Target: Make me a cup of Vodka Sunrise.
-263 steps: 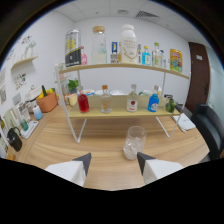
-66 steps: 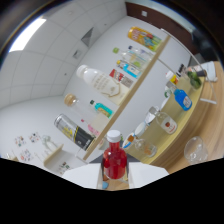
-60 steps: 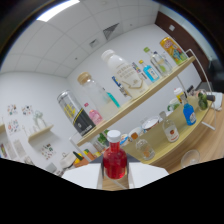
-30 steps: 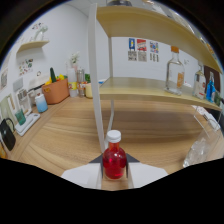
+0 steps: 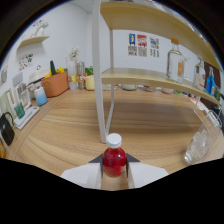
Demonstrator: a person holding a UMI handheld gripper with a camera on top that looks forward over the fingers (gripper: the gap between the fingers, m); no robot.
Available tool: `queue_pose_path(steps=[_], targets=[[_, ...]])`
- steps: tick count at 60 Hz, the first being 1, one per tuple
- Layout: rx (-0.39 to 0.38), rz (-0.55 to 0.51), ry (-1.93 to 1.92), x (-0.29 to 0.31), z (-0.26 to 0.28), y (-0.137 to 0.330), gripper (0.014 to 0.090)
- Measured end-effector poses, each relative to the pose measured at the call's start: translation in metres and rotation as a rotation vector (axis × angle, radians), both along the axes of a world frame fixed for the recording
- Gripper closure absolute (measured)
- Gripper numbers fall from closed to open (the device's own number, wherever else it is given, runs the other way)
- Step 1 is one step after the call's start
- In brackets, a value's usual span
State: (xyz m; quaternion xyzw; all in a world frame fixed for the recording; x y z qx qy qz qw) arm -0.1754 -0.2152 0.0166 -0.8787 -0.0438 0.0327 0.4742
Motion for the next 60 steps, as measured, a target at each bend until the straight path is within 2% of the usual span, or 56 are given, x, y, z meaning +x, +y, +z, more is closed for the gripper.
queue_pose_path(steps=[6, 9, 13, 18, 19, 21, 39, 54, 60], targets=[[-0.01, 0.009, -0.018, 0.001, -0.002, -0.003, 0.0684], [-0.034, 0.004, -0.031, 0.004, -0.006, -0.005, 0.0636], [-0.059, 0.026, -0.001, -0.001, -0.006, -0.009, 0.0511], [-0.06, 0.058, 0.039, -0.005, 0.006, -0.014, 0.0208], [-0.056, 0.061, 0.04, -0.004, 0.01, -0.015, 0.018], [-0.044, 0.063, 0.039, -0.001, 0.022, -0.018, 0.02], [0.087, 0.03, 0.074, 0.061, 0.121, -0.066, 0.0191], [0.076, -0.038, -0.001, 0.165, 0.121, -0.107, 0.0189], [0.085, -0.066, -0.012, 0.203, 0.136, -0.113, 0.0186]])
